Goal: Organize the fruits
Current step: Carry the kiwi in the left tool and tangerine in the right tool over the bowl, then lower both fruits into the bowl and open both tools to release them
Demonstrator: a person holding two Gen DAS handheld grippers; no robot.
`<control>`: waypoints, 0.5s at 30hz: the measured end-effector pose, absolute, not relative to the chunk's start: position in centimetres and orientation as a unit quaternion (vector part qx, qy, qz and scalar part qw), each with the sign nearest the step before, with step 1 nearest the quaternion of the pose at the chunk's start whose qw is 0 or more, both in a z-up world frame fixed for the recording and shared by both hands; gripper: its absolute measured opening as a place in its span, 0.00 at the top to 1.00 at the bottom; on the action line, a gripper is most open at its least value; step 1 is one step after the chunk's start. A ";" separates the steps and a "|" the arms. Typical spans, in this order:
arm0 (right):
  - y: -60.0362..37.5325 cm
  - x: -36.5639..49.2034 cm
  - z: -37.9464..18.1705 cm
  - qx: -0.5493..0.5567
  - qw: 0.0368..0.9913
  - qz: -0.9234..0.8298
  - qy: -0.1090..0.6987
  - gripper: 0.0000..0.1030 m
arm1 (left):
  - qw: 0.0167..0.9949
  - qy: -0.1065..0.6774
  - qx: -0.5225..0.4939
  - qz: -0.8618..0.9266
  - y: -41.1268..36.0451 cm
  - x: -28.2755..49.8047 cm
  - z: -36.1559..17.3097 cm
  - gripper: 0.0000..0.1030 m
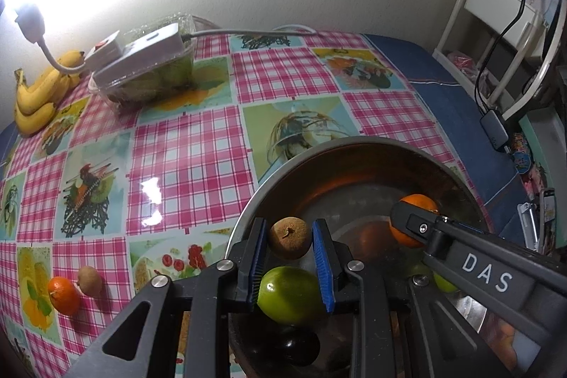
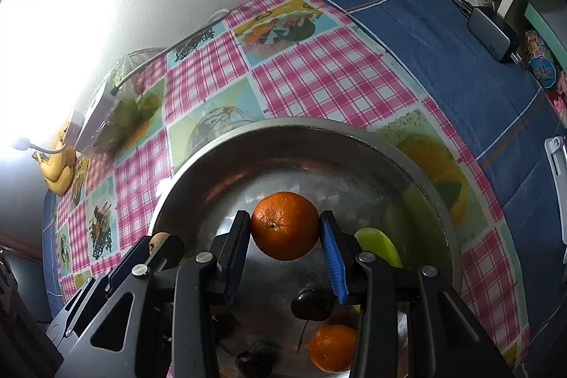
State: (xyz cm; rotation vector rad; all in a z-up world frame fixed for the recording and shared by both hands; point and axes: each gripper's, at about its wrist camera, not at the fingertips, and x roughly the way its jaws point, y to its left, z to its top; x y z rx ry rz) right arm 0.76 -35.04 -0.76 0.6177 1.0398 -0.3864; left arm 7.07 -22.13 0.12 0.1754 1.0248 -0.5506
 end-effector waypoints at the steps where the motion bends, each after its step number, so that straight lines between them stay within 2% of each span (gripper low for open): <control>1: -35.0 0.7 -0.8 0.288 0.805 -0.181 0.487 0.59 | 0.831 0.485 0.083 -0.260 -22.1 7.1 0.0 0.72; 15: -34.8 0.9 -1.5 0.287 0.794 -0.183 0.503 0.59 | 0.827 0.493 0.090 -0.255 -22.1 7.3 -0.6 0.72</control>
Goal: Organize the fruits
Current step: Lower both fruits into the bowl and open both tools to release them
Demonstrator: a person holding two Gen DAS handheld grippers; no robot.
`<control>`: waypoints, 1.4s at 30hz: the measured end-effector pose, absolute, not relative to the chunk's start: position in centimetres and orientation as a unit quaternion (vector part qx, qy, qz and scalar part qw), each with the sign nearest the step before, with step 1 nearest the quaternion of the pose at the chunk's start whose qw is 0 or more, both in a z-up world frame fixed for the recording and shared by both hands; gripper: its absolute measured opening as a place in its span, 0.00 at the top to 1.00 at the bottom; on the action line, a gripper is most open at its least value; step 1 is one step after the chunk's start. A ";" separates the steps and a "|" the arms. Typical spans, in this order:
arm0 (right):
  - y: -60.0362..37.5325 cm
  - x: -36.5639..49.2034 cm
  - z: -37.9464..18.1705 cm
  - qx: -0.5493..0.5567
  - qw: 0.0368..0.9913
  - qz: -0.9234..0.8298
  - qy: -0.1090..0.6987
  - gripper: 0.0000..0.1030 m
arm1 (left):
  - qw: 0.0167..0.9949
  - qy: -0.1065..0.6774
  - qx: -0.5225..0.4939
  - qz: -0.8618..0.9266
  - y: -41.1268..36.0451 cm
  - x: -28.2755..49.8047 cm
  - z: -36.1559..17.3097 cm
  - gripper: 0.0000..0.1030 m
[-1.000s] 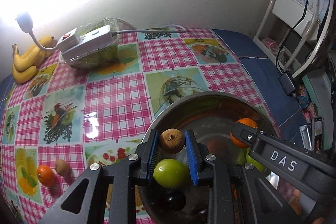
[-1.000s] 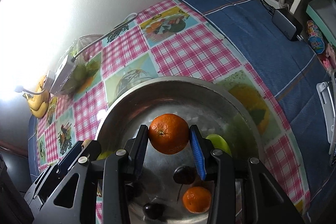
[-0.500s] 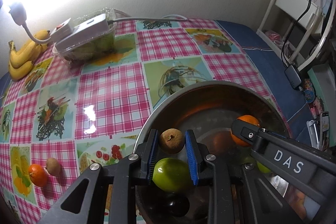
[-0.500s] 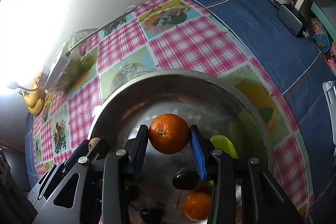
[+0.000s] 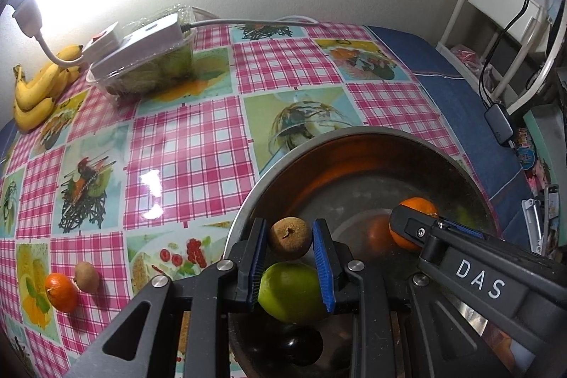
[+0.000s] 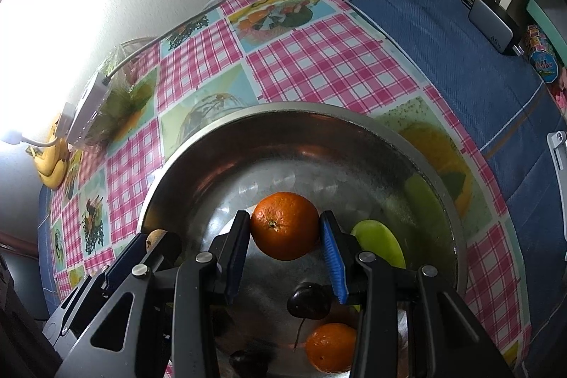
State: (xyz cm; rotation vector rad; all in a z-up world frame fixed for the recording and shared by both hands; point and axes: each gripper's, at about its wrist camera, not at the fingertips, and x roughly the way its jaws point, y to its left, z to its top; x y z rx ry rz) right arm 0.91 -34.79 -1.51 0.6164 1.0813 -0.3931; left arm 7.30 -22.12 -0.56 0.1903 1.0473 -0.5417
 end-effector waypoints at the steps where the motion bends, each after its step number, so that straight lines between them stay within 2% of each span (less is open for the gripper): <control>1: -34.8 0.9 -1.6 0.287 0.794 -0.183 0.504 0.59 | 0.826 0.494 0.090 -0.254 -22.1 7.3 -0.6 0.72; 14: -34.8 1.2 -1.7 0.283 0.793 -0.180 0.509 0.59 | 0.823 0.503 0.089 -0.250 -22.0 7.4 -0.6 0.70; 20: -34.8 0.9 -0.5 0.281 0.803 -0.180 0.494 0.53 | 0.827 0.497 0.080 -0.252 -21.7 7.3 0.5 0.58; 29: -34.5 0.0 3.1 0.268 0.822 -0.183 0.468 0.53 | 0.835 0.492 0.077 -0.235 -20.6 7.2 2.8 0.54; 42: -32.8 -0.9 3.7 0.250 0.808 -0.187 0.500 0.53 | 0.839 0.513 0.057 -0.172 -16.9 7.3 4.3 0.53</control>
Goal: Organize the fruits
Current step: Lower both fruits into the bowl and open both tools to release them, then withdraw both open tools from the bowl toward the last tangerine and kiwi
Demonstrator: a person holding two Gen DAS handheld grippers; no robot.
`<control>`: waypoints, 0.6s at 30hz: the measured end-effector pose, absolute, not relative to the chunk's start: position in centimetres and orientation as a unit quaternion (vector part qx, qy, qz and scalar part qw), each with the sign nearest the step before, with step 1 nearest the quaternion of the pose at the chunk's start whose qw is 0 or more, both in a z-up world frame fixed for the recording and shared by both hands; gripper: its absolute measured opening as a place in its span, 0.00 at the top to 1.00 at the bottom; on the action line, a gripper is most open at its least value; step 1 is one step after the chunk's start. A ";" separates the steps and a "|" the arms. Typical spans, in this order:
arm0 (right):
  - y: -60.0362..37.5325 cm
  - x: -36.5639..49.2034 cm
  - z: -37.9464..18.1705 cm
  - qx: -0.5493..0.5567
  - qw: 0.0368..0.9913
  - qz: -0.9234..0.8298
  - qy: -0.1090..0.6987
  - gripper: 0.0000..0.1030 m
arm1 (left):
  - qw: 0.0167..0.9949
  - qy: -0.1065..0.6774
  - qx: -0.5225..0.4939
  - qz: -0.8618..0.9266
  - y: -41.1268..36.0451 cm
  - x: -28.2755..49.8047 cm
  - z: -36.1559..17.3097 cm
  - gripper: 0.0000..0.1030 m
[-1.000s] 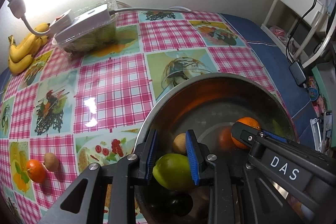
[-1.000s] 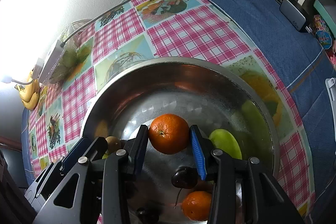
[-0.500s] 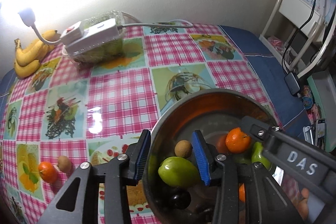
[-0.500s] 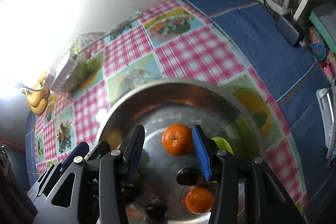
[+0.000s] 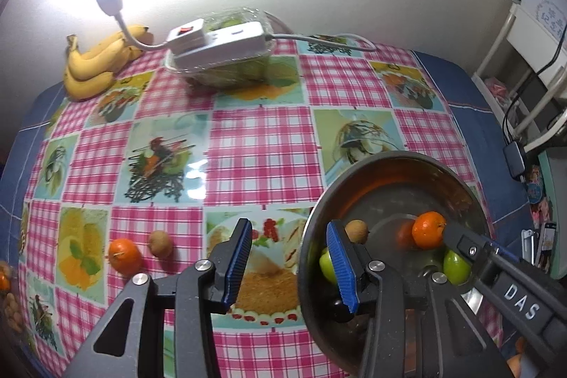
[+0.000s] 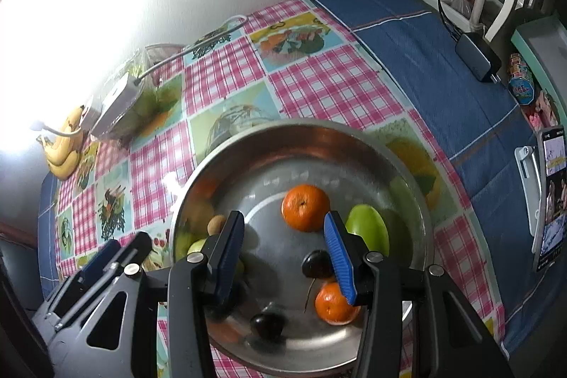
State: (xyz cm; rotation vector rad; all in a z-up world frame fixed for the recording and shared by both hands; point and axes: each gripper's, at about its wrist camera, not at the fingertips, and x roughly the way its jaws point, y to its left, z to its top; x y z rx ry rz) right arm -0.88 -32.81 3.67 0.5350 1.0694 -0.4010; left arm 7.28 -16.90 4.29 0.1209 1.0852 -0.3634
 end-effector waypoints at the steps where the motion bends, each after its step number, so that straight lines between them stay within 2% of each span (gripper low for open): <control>1: -32.6 -1.0 3.7 0.248 0.808 -0.188 0.501 0.53 | 0.840 0.513 0.056 -0.170 -16.7 7.2 4.4 0.52; 18: -31.1 -2.9 3.3 0.236 0.797 -0.194 0.521 0.53 | 0.840 0.519 0.049 -0.154 -14.1 5.6 4.4 0.50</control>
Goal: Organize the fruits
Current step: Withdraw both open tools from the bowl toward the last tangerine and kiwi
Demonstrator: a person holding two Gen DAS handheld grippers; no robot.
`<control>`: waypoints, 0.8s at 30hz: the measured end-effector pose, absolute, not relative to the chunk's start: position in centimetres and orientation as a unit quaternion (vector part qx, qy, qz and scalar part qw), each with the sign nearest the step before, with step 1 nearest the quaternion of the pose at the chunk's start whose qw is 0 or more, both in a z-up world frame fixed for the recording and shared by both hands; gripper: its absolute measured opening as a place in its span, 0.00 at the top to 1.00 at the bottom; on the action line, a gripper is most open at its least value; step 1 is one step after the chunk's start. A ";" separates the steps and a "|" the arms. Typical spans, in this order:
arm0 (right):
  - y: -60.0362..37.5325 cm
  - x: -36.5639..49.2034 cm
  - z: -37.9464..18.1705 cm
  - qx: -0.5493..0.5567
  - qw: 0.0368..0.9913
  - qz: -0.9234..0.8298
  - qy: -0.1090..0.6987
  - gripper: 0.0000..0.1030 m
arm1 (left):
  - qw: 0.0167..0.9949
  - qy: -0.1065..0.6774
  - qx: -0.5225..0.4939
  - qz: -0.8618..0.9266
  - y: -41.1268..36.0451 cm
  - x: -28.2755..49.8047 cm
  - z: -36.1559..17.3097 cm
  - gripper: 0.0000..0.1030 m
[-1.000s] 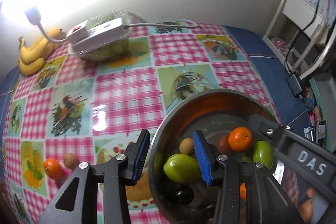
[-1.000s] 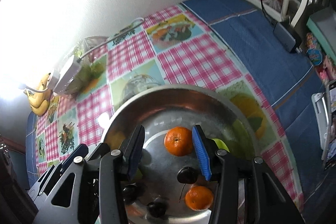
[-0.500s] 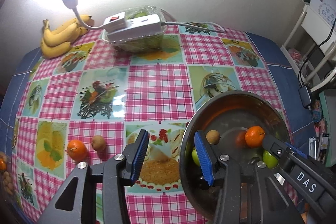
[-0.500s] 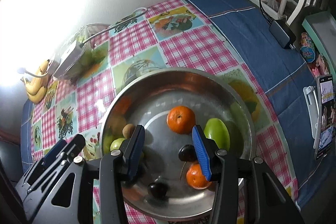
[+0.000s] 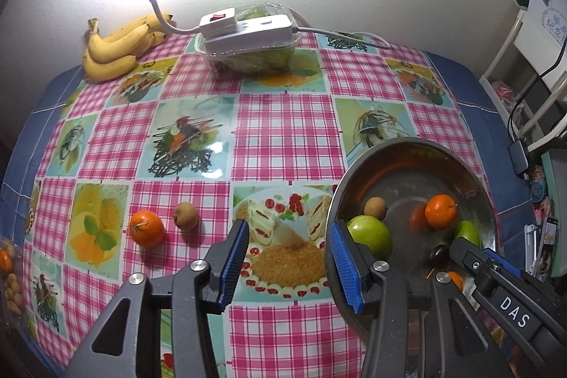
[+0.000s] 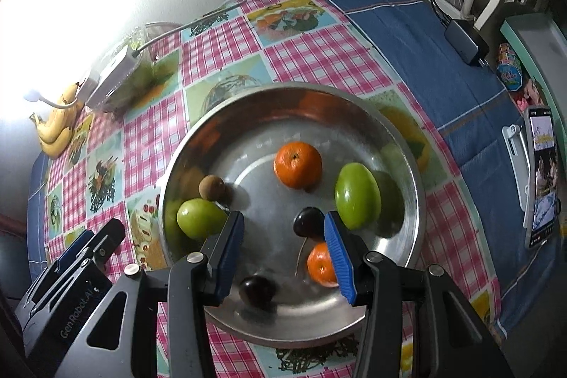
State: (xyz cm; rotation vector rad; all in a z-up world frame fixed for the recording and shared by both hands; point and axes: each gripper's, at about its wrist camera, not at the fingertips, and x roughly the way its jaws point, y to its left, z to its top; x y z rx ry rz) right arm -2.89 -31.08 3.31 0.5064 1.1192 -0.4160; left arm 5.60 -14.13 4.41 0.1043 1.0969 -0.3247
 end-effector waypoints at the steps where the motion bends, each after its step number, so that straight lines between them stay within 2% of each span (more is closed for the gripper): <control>1: -31.0 -2.9 3.4 0.235 0.797 -0.194 0.521 0.53 | 0.840 0.518 0.049 -0.153 -14.0 5.5 4.4 0.50; 5: -30.8 -2.9 3.6 0.232 0.799 -0.191 0.521 0.53 | 0.840 0.519 0.046 -0.153 -13.7 5.4 4.6 0.46; 9: -30.8 -2.8 3.4 0.232 0.799 -0.192 0.520 0.36 | 0.842 0.518 0.047 -0.146 -13.4 5.6 4.5 0.36; 13: -30.9 -2.6 3.1 0.230 0.798 -0.195 0.521 0.28 | 0.840 0.523 0.051 -0.131 -13.1 6.0 4.0 0.27; 15: -31.0 -2.6 2.9 0.231 0.798 -0.197 0.520 0.18 | 0.839 0.528 0.047 -0.122 -12.6 6.3 3.6 0.17; 18: -31.2 -2.5 2.7 0.235 0.797 -0.196 0.520 0.16 | 0.839 0.532 0.041 -0.107 -12.1 6.5 3.2 0.02; 20: -31.3 -2.5 2.4 0.236 0.795 -0.198 0.522 0.09 | 0.840 0.532 0.042 -0.099 -11.8 6.7 3.1 0.00; 24: -31.5 -2.4 2.2 0.239 0.794 -0.198 0.524 0.08 | 0.839 0.535 0.040 -0.090 -11.4 6.9 2.8 0.00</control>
